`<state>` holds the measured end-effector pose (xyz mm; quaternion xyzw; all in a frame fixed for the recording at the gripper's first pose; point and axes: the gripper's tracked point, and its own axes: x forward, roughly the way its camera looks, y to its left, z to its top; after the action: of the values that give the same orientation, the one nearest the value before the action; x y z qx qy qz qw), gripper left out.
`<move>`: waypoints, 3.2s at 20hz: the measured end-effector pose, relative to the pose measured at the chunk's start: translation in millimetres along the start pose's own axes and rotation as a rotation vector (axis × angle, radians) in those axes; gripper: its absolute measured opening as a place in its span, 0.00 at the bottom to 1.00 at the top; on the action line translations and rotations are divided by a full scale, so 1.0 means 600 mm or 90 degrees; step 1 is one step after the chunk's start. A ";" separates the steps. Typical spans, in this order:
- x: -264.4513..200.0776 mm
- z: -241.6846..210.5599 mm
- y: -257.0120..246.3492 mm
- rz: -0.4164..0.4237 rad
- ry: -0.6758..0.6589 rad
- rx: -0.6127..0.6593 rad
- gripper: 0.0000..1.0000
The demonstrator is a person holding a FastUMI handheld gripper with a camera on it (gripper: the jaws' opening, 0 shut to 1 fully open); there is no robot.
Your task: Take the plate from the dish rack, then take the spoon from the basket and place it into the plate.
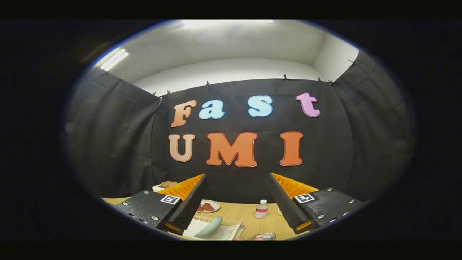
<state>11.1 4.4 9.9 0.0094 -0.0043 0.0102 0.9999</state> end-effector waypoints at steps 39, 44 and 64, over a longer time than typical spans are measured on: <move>0.047 -0.440 0.121 0.061 0.708 0.055 0.89; 0.019 -0.493 0.124 0.034 0.809 0.015 0.71; 0.039 -0.473 0.088 -0.210 0.820 -0.149 0.23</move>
<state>36.1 63.3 -272.5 -0.1062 0.5934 -0.1398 0.7855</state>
